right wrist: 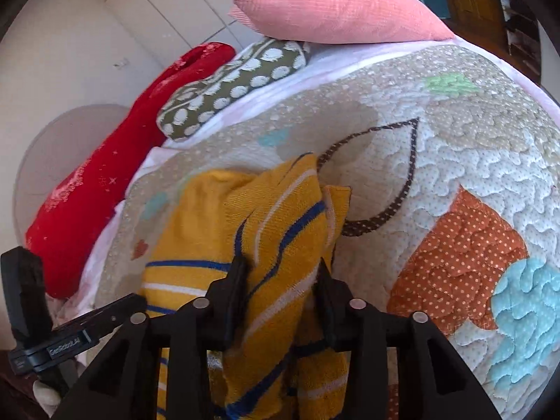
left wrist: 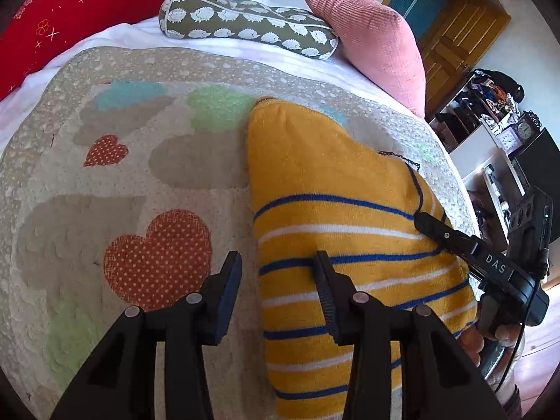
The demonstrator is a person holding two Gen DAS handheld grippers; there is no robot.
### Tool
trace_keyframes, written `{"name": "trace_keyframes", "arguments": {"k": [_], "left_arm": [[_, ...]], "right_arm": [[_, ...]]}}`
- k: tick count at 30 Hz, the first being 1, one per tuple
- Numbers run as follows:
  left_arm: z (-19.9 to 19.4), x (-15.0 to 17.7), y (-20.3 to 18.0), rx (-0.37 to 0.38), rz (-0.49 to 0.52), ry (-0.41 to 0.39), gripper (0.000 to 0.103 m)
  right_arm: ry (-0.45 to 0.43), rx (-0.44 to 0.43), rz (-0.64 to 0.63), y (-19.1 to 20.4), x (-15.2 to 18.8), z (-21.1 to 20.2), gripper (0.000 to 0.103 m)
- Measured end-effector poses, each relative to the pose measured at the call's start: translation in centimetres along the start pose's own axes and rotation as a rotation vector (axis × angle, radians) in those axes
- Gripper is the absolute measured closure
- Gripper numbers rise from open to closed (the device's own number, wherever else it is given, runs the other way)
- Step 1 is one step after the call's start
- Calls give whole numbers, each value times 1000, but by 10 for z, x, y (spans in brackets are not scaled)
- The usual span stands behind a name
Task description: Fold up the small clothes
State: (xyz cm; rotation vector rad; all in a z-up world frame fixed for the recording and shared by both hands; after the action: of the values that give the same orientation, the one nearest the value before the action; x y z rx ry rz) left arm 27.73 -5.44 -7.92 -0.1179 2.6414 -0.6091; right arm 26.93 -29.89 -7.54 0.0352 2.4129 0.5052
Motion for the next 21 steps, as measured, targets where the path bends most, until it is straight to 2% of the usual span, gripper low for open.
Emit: {"name": "trace_keyframes", "arguments": {"k": [4,5,6,8,11,12,14,16,18,21], "left_arm": [[-30,11,-6,-20,55,-93,61],[-34,16,-10,-10,70,-104,59],[-37,23,-12,-9,78,-111,58],[-34,38,-15,-12,94,-109,58],[-12,56,-18,-30,103,-59,53],[-3,61,-15,-33,92,-40,50],[1,65,-11,-20,66,-26,45],[-7,67,-12,-1,54,-24,45],[-26,69,-12,-5,65,-66,45],[-59,80,-11,-36,88,-157,44]], "right_arm": [[-84,22,-49,6,-7,-47,57],[-107,10,-75,13,-8,-61,61],[-124,-20,-86,21,-6,-72,72],[-130,-119,-87,39,3,-85,83],[-95,-203,-74,51,31,-82,83],[-69,-190,-71,50,42,-73,83],[-19,-88,-39,31,61,-52,84],[-1,-101,36,13,75,-42,88],[-45,-135,75,9,77,-56,87],[-115,-96,13,21,82,-90,85]]}}
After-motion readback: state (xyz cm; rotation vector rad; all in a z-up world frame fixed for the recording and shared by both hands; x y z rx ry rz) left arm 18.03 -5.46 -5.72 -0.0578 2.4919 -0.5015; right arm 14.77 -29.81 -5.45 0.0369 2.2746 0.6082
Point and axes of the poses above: each gripper's, at about its wrist camera, not at the fingertips, and z roughly the way its jaws point, y to its left, x to its underside, the point moved 7 cm from there along z, roughly the way its jaws point, and after that the axes turned 12 degrees about -z, right-handed, at the moved point
